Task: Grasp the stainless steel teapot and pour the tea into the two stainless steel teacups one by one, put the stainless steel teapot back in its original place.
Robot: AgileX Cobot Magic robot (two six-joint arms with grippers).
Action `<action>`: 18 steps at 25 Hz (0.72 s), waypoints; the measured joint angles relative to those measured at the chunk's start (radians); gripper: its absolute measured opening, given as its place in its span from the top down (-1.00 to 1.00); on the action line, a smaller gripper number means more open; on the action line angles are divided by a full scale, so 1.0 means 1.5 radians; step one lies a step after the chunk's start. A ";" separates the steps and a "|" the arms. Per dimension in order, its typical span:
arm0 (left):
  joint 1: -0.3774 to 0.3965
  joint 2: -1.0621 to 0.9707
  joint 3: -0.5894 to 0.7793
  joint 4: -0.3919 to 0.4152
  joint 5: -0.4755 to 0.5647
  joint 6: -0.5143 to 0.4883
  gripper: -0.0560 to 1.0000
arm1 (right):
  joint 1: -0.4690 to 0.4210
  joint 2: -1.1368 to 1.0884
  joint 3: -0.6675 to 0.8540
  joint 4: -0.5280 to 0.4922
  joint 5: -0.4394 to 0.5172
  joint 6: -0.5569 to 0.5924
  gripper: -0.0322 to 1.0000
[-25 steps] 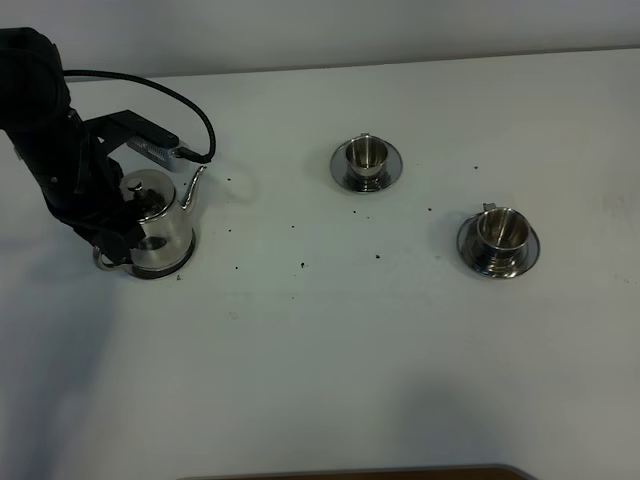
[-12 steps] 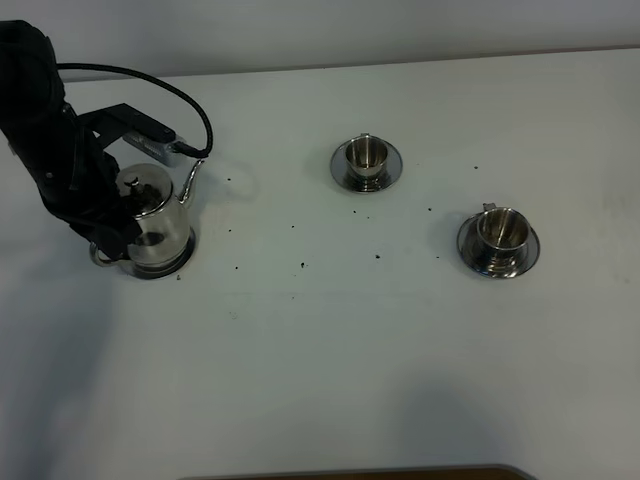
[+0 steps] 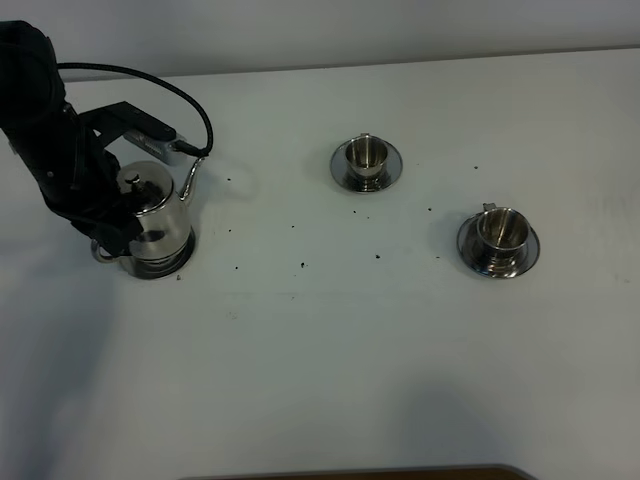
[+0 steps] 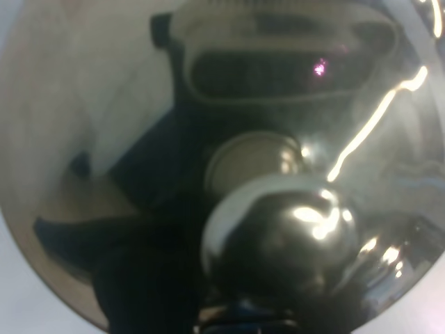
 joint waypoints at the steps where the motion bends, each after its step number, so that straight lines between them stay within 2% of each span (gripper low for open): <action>1: 0.000 0.000 0.000 -0.002 -0.005 0.007 0.42 | 0.000 0.000 0.000 0.000 0.000 0.000 -0.01; 7: -0.025 0.000 -0.030 -0.027 -0.022 0.057 0.42 | 0.000 0.000 0.000 0.000 0.000 0.000 -0.01; 12: -0.059 0.000 -0.071 -0.032 -0.042 0.063 0.42 | 0.000 0.000 0.000 0.000 0.000 0.000 -0.01; 18: -0.087 0.001 -0.074 -0.031 -0.074 0.065 0.42 | 0.000 0.000 0.000 0.000 0.000 0.000 -0.01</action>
